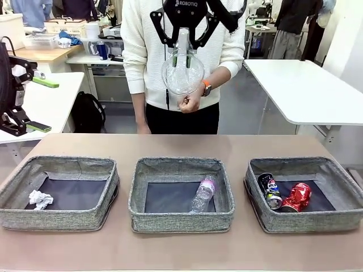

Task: Sort the waste into the appropriate baskets.
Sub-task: Place the picked waste into the Fabric basket indicated by the person.

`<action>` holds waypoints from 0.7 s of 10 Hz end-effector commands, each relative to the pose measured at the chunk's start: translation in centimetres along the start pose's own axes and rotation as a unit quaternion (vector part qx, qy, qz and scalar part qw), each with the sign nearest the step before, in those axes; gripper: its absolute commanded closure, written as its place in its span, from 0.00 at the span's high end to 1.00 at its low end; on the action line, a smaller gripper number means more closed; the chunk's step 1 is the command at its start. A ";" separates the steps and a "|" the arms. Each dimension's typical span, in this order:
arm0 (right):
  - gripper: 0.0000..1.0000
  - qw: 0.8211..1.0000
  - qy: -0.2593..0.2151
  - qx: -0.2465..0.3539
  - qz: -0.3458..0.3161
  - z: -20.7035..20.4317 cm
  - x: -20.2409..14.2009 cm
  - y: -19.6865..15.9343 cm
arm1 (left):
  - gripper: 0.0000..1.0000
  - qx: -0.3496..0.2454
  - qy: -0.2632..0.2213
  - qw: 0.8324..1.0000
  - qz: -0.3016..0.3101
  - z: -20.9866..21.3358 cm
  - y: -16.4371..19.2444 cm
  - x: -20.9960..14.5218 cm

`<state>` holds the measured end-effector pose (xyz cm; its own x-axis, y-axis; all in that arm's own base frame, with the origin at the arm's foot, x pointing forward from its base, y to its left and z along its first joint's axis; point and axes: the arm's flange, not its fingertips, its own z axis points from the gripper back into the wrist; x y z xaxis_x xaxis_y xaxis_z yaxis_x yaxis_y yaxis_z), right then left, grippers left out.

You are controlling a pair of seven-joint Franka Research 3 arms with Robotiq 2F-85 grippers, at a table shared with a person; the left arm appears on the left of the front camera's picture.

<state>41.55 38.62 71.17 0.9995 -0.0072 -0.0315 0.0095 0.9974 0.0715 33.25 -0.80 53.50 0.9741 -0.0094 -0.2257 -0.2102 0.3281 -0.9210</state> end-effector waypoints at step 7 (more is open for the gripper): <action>0.25 1.000 -0.004 0.002 0.000 0.1 -0.1 0.0 | 1.00 -0.005 0.004 1.000 -0.012 0.2 0.1 -0.2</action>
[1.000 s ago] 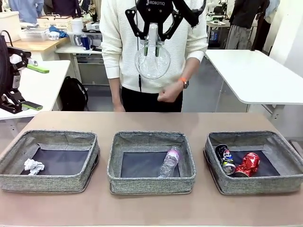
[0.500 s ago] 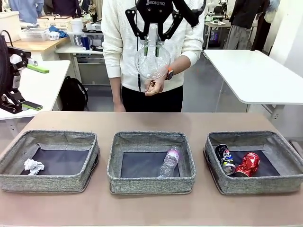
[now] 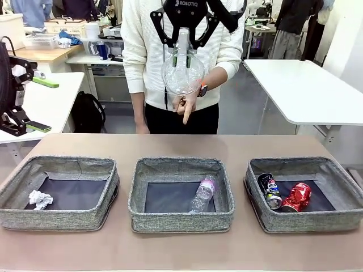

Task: Sort the waste into the appropriate baskets.
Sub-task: Place the picked waste into the Fabric basket indicated by the person.

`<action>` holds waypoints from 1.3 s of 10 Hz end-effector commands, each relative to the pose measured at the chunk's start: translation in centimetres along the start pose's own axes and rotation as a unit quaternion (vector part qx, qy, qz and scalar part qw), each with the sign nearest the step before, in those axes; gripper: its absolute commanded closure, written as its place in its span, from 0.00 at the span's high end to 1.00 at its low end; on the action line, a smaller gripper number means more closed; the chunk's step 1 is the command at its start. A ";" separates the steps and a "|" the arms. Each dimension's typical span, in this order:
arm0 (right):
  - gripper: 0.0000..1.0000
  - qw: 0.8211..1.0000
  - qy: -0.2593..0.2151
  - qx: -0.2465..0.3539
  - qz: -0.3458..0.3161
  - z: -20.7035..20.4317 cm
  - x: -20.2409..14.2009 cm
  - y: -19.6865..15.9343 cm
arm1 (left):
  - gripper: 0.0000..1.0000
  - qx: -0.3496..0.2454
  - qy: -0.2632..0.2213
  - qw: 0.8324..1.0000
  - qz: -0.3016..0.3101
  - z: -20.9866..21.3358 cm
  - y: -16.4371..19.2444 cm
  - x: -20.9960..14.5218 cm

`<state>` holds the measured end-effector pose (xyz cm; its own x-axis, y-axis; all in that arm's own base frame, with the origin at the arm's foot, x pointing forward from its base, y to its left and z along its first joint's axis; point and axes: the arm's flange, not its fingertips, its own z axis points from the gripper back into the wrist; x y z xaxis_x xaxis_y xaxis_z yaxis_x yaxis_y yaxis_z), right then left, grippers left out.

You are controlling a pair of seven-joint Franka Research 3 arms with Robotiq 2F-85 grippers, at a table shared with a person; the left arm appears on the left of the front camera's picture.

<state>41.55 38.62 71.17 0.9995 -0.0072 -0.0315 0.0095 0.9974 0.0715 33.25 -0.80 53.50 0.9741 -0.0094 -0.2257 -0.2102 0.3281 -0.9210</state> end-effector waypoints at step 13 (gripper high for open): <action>0.25 0.992 0.089 0.053 0.068 -24.9 -1.7 -4.1 | 1.00 -0.005 0.004 1.000 -0.012 0.2 0.1 -0.2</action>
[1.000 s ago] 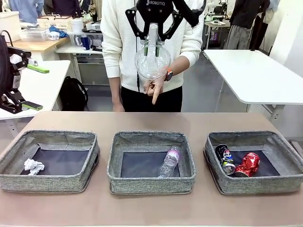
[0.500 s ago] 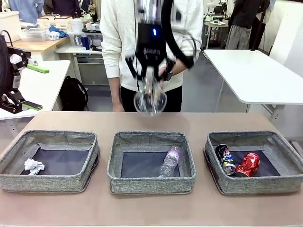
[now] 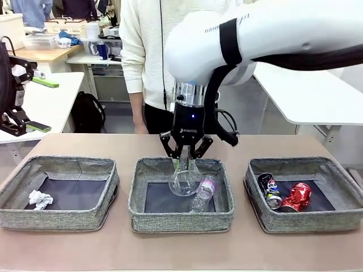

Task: Sort the waste into the appropriate baskets.
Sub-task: Place the picked waste into the Fabric basket indicated by the person.

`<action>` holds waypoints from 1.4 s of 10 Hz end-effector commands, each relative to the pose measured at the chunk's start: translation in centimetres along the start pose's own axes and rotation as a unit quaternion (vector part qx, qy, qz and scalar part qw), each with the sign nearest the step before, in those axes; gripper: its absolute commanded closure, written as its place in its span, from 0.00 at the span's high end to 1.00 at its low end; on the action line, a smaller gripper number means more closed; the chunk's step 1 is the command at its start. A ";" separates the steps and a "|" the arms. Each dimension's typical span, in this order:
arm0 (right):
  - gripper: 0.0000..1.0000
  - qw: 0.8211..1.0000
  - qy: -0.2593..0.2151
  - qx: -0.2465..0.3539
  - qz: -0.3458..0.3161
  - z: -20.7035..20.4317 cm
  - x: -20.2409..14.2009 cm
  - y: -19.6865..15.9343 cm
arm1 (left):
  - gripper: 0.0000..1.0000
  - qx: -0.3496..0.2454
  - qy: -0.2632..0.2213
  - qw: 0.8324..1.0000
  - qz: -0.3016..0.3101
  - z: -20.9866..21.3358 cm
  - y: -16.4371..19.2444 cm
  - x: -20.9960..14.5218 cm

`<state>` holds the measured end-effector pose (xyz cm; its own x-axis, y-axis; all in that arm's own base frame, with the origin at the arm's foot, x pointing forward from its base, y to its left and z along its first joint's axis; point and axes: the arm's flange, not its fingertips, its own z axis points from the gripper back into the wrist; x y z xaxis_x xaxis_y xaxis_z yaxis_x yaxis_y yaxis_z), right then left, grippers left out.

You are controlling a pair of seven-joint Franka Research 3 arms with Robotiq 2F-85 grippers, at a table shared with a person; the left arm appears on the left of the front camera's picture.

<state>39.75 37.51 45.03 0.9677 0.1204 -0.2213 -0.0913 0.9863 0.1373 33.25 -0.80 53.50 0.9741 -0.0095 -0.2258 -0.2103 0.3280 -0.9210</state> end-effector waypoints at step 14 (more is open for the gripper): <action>1.00 0.999 -0.028 0.034 -0.027 1.8 -0.6 -2.5 | 1.00 -0.005 0.004 1.000 -0.012 0.2 0.0 -0.2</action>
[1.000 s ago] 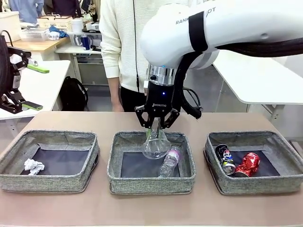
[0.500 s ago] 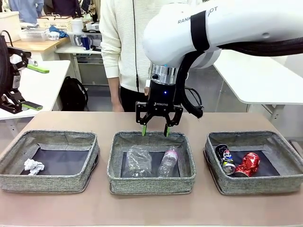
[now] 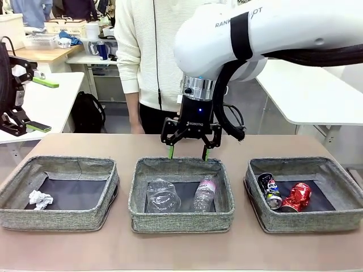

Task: Sort the waste into the appropriate baskets.
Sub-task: Place the picked waste into the Fabric basket indicated by the person.

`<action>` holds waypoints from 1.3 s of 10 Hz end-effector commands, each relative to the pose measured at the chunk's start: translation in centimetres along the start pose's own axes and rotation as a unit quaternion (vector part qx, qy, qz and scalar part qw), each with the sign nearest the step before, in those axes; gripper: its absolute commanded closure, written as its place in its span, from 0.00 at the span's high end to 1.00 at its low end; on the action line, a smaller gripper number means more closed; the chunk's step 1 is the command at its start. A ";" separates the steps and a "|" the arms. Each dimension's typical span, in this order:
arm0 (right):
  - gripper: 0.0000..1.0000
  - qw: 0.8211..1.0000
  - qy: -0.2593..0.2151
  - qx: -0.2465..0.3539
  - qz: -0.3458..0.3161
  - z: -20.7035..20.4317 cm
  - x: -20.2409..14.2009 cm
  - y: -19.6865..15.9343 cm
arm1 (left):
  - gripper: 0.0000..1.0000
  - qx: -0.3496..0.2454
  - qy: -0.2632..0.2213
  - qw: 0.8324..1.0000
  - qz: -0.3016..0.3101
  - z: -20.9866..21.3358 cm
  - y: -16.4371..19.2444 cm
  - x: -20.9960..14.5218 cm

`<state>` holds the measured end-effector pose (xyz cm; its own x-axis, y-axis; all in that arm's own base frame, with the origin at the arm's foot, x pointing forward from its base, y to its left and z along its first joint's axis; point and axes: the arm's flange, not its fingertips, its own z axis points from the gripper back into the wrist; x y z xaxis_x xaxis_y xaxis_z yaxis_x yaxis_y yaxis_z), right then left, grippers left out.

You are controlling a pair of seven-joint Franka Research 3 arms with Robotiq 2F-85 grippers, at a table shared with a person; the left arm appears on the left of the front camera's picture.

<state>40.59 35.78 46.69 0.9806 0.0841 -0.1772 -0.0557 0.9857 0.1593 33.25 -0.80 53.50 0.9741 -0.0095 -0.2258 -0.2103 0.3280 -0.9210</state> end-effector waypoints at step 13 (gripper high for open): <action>1.00 0.825 -0.044 0.562 -0.047 6.1 -7.8 -28.5 | 1.00 -0.005 0.004 1.000 -0.012 0.2 0.1 -0.2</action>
<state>36.40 4.23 48.52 0.9943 0.0441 -0.0972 0.0933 0.0827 0.9922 33.24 -0.75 53.52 0.9742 -0.0087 -0.2253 -0.2101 0.3274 -0.9212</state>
